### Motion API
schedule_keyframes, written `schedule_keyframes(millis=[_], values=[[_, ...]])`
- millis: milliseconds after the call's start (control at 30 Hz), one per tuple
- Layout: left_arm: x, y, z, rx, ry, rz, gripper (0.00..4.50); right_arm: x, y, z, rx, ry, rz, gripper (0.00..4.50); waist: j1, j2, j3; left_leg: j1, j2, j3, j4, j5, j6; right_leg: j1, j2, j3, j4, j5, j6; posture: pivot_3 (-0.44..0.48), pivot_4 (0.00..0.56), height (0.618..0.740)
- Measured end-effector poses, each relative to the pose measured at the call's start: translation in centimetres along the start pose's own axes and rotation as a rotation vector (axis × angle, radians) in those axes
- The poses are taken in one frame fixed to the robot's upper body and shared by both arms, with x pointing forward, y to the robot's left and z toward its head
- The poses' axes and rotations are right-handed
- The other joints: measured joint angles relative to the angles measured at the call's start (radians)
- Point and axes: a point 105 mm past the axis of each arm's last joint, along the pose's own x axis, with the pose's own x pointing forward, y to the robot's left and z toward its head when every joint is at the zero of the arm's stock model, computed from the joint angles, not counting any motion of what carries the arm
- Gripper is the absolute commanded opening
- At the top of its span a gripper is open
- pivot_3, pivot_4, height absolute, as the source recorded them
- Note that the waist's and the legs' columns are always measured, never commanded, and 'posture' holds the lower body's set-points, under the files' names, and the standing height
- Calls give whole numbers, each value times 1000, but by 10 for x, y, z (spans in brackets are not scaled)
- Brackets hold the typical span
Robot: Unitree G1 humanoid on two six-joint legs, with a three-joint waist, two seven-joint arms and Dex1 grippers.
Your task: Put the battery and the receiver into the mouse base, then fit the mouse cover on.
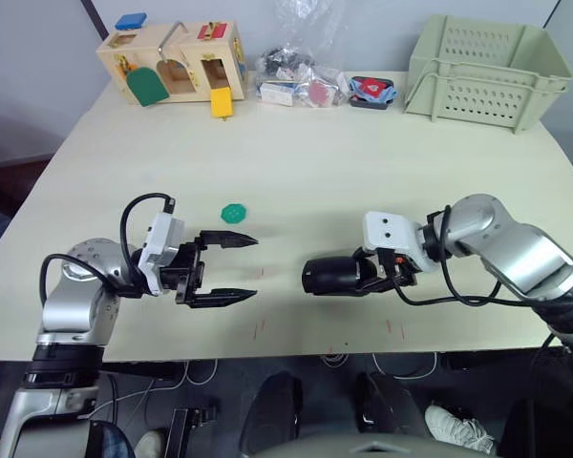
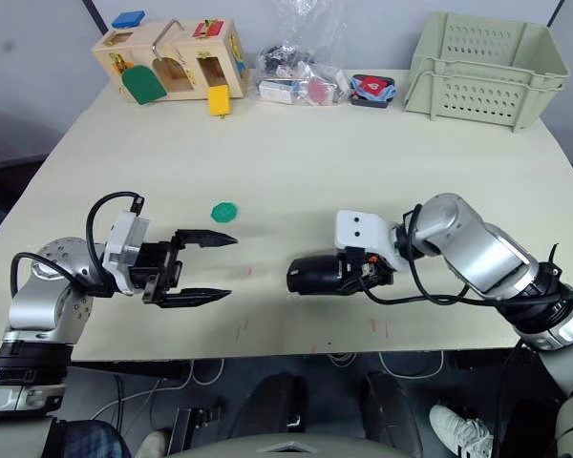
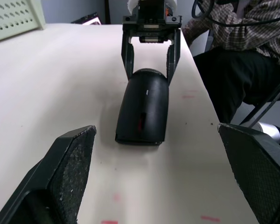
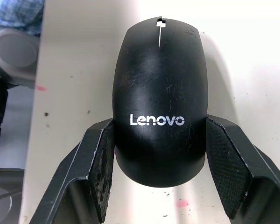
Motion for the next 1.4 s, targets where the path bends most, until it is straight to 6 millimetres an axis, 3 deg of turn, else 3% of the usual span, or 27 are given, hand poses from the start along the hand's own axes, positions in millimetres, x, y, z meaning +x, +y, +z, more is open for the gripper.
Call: schedule_keyframes(millis=[333,1400], values=[[-5,2,-5,7,29,13,4500,9,-3,-3,-13,47,2,2307,0,0,0,-2,0,0,0,0,0,-1,0,0,0,0,0,0,150,740],[-1,-2,-8,-4,33,-12,4500,-2,-6,-3,32,71,-26,2307,0,0,0,-11,0,0,3,1,-1,-11,0,-1,3,3,4,0,150,740]])
